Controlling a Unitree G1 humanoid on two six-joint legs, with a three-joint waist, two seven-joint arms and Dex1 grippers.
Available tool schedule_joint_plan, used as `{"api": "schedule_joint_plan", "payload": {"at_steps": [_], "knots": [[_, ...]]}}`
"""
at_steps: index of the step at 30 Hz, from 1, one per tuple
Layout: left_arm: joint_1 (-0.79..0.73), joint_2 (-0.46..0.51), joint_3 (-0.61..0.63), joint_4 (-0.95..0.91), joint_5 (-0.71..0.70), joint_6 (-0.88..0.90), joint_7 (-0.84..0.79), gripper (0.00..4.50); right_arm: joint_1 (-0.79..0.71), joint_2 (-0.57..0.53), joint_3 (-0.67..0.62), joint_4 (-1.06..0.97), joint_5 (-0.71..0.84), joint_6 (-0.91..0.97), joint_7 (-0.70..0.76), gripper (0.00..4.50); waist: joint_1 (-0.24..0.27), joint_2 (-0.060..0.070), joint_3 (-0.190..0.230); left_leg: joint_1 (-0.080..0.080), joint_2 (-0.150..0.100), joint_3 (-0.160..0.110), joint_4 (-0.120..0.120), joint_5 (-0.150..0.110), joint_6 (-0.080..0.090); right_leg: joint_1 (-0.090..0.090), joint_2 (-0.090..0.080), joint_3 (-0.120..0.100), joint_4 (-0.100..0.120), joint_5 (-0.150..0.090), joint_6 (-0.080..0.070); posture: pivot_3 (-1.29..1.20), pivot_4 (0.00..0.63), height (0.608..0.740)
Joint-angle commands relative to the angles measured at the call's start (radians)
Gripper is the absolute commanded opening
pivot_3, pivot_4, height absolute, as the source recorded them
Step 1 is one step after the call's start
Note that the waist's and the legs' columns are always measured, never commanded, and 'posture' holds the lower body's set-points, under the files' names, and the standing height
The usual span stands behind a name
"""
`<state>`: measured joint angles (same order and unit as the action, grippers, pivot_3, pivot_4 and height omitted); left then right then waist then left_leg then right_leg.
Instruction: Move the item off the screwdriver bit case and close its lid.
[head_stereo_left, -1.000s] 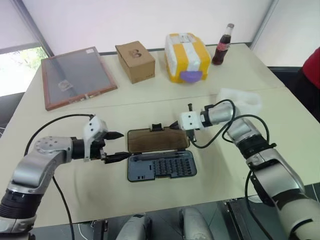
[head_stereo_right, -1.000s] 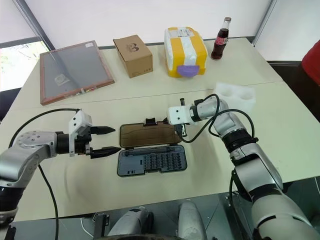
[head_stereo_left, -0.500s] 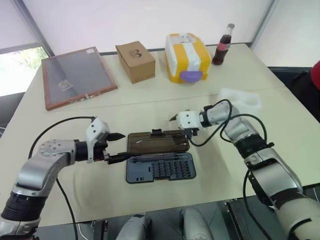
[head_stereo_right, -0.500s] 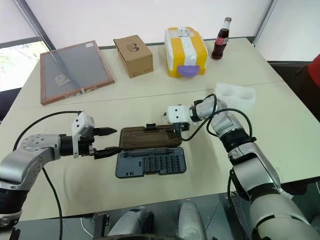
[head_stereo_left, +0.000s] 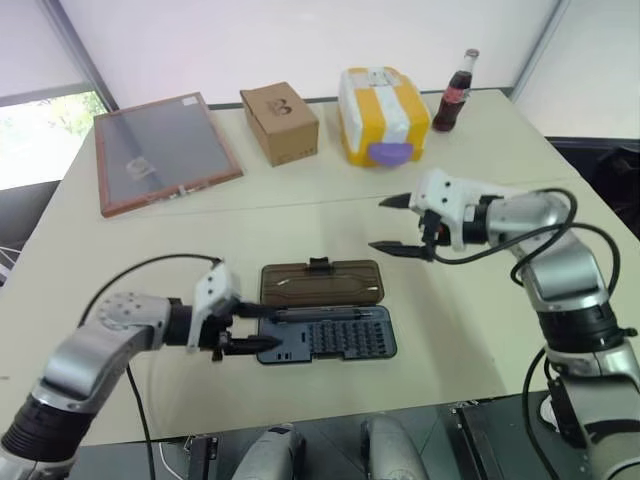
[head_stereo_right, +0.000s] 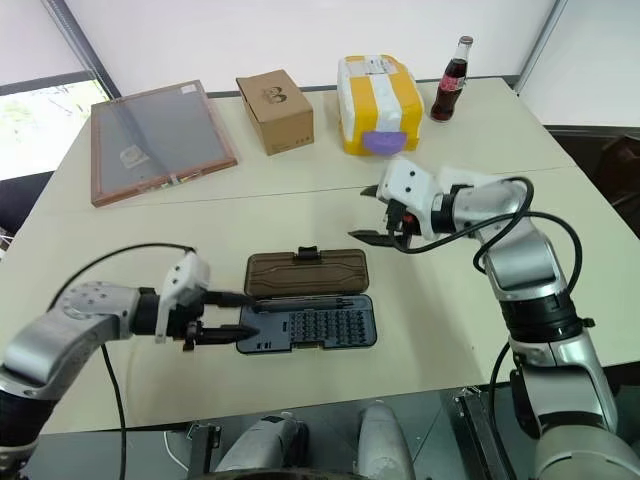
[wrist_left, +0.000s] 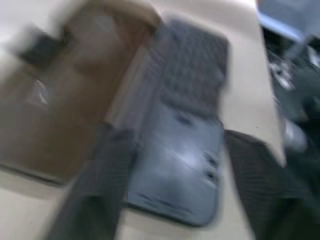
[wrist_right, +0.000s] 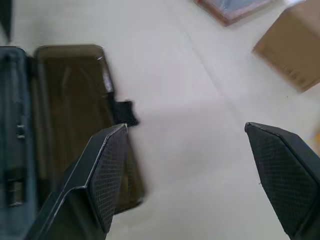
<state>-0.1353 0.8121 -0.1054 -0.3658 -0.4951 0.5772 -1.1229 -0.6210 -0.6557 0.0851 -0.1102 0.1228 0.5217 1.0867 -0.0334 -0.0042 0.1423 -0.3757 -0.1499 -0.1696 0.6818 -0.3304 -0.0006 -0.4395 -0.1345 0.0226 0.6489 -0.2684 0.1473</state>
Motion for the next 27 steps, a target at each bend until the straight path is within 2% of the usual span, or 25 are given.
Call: {"api": "schedule_joint_plan", "payload": {"at_steps": [1, 2, 3, 9, 15, 20, 23, 27], "knots": [[-0.034, -0.035, -0.013, 0.003, 0.026, -0.073, 0.0, 0.81, 0.006, 0.03, -0.041, -0.077, 0.053, 0.054, -0.07, 3.9, 0.009, 0.0, 0.0, 0.0, 0.0, 0.0, 0.0, 0.0, 0.0, 0.0, 0.0, 0.0, 0.0, 0.0, 0.0, 0.0, 0.15, 0.74], [-0.045, -0.046, -0.019, 0.014, 0.042, -0.094, 0.006, 0.3, 0.008, 0.034, -0.043, -0.077, 0.054, 0.059, -0.087, 3.9, 0.015, 0.0, 0.0, 0.0, 0.0, 0.001, 0.001, 0.0, 0.0, 0.0, 0.0, 0.0, 0.0, 0.0, 0.0, 0.0, 0.15, 0.74], [-0.06, -0.056, -0.029, 0.03, 0.061, -0.112, 0.012, 0.08, 0.011, 0.036, -0.045, -0.072, 0.056, 0.062, -0.101, 3.9, 0.019, 0.0, 0.0, 0.0, 0.0, 0.001, 0.001, 0.0, 0.0, 0.0, 0.0, 0.0, 0.0, 0.0, 0.0, 0.0, 0.15, 0.74], [-0.093, -0.065, -0.076, 0.11, 0.145, -0.186, 0.0, 0.08, 0.023, 0.029, -0.032, -0.05, 0.073, 0.075, -0.136, 3.9, 0.022, 0.0, 0.0, 0.0, 0.0, 0.002, 0.001, 0.0, 0.0, 0.0, 0.0, 0.0, 0.0, 0.0, 0.0, 0.0, 0.15, 0.74], [-0.071, -0.051, -0.084, 0.124, 0.168, -0.223, -0.031, 0.08, -0.009, 0.045, -0.006, 0.023, 0.077, 0.068, -0.132, 3.9, 0.02, 0.0, 0.0, 0.0, 0.0, 0.002, 0.001, 0.0, 0.0, 0.0, 0.0, 0.0, 0.0, 0.0, 0.0, 0.0, 0.15, 0.74], [-0.041, -0.018, -0.117, 0.144, 0.248, -0.289, -0.046, 0.08, -0.084, 0.089, 0.041, 0.187, 0.052, 0.053, -0.137, 3.9, 0.019, 0.0, 0.0, 0.0, 0.0, 0.002, 0.001, 0.0, 0.0, 0.0, 0.0, 0.0, 0.0, 0.0, 0.0, 0.0, 0.15, 0.74], [-0.03, -0.014, -0.126, 0.162, 0.277, -0.329, -0.038, 0.08, -0.149, 0.139, 0.052, 0.327, 0.013, -0.003, -0.197, 3.9, 0.017, 0.0, 0.0, 0.001, 0.0, 0.002, 0.0, 0.0, 0.0, 0.0, 0.0, 0.0, 0.0, 0.0, 0.0, 0.0, 0.15, 0.74], [-0.024, -0.011, -0.129, 0.179, 0.298, -0.351, -0.027, 0.08, -0.183, 0.151, 0.112, 0.415, -0.017, -0.037, -0.143, 3.9, 0.02, 0.0, 0.0, 0.001, 0.0, 0.002, 0.001, 0.0, 0.0, 0.001, 0.0, 0.0, 0.0, 0.0, 0.0, 0.0, 0.15, 0.74]]}}
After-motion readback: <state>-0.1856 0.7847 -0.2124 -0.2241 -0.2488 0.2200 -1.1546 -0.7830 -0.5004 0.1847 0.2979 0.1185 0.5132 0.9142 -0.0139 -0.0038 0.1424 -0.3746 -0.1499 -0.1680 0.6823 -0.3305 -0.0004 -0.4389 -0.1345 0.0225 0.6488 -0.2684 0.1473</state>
